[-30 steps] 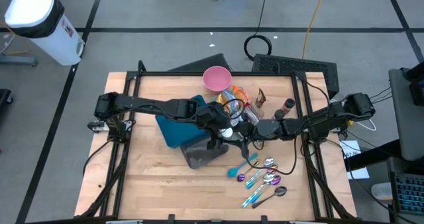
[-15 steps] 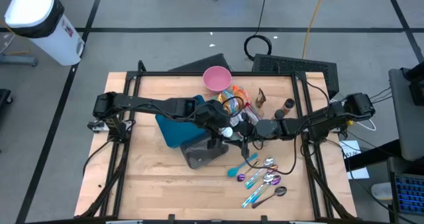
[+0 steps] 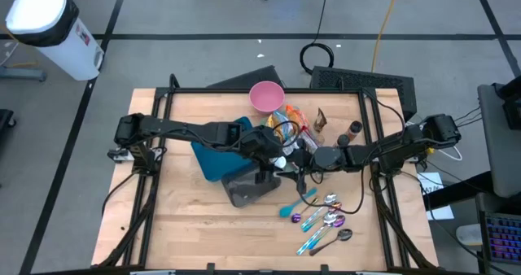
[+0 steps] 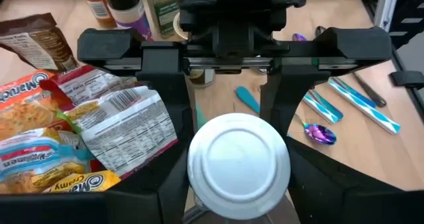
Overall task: Pick & Place Food Item
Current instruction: Put the white seasoning bottle into the blue bin
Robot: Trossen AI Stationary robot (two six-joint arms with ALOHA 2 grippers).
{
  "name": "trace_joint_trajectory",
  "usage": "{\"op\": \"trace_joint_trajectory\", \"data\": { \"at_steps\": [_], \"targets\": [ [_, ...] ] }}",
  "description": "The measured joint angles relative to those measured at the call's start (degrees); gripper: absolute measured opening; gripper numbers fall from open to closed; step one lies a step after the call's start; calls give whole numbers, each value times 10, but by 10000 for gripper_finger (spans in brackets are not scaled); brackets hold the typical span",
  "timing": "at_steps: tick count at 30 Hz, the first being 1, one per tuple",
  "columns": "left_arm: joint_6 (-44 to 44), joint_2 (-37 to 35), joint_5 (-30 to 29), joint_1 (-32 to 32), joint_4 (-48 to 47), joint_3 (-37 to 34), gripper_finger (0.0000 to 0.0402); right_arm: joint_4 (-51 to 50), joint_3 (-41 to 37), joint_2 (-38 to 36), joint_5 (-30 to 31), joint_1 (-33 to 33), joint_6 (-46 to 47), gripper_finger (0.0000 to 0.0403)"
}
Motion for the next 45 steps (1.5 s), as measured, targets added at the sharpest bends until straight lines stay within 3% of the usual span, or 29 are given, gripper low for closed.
{"op": "trace_joint_trajectory", "data": {
  "at_steps": [4,9,12,15,20,26,30,33,45],
  "targets": [
    [3,-26,-48,-17,5,-1,210,-3,1,-13,0,1,-10,207],
    [20,-98,-107,-16,-11,-1,210,-55,-3,-49,-2,0,20,343],
    [19,-131,-168,-15,-32,-20,210,-83,-1,-85,-1,1,45,387],
    [7,-165,-212,-12,-35,-61,210,-128,-4,-114,-2,1,48,379],
    [-41,-233,-227,21,46,-190,210,-139,-9,-153,0,12,46,366],
    [-87,-271,-222,99,131,-321,210,-132,-16,-172,-1,17,43,365],
    [-104,-263,-175,147,193,-386,210,-133,-16,-172,0,17,44,365],
    [-105,-259,-148,167,228,-412,210,-132,-17,-172,1,17,46,365],
    [-54,-192,-155,182,267,-423,213,-131,-17,-172,2,19,47,365]
  ]
}}
